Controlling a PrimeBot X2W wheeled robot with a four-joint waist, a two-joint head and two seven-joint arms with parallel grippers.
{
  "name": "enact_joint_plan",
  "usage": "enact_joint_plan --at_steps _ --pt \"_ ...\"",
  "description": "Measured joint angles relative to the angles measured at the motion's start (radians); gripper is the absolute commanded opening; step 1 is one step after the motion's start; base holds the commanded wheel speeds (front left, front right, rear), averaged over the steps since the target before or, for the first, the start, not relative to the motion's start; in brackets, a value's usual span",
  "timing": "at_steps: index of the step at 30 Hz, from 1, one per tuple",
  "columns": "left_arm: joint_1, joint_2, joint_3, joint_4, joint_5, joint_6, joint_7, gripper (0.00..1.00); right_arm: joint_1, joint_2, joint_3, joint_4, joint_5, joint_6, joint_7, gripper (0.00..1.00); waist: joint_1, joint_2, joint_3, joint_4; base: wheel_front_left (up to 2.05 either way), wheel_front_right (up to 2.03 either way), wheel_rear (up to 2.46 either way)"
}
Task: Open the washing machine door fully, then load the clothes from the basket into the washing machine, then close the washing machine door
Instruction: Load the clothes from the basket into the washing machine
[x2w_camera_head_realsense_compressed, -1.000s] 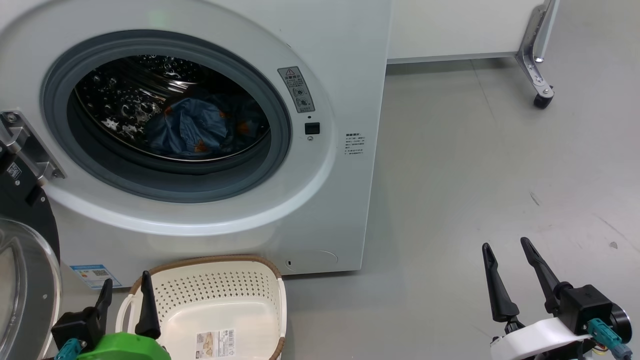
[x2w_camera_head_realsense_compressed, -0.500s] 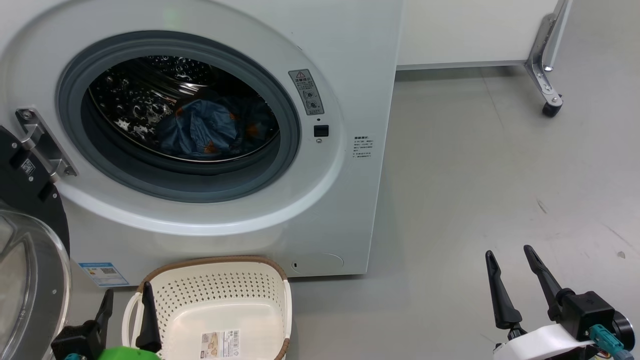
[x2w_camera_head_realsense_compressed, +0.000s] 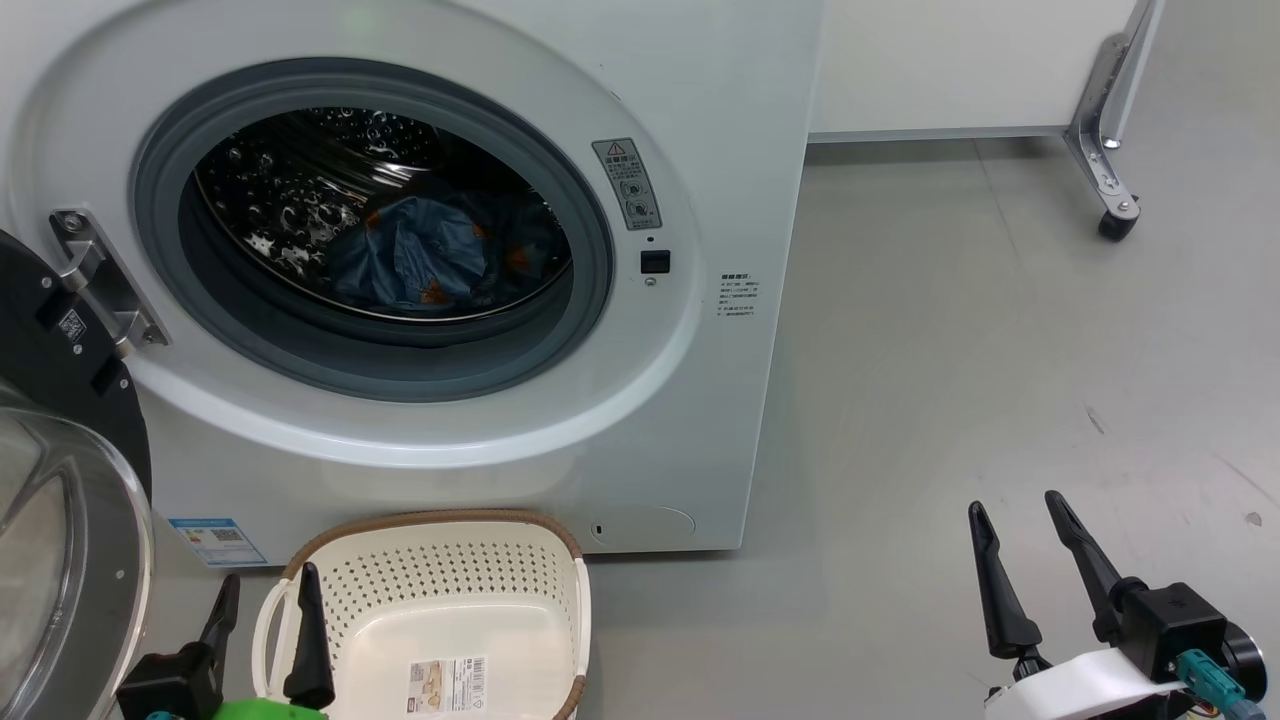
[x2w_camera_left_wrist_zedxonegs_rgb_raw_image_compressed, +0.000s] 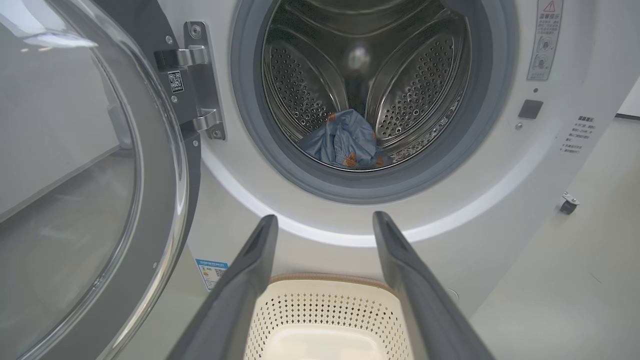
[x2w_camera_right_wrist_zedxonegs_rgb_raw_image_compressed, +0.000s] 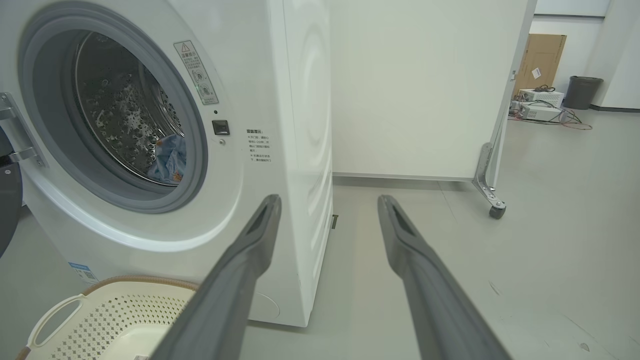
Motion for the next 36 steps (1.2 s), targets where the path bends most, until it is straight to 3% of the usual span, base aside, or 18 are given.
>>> enact_joint_plan --at_steps 36 --pt "0.036 0.000 -0.009 -0.041 0.003 0.016 0.000 1.00 0.000 0.003 0.003 -0.001 0.000 0.000 0.000 1.00 0.0000 0.0000 0.003 -0.007 -0.10 0.10 0.00"
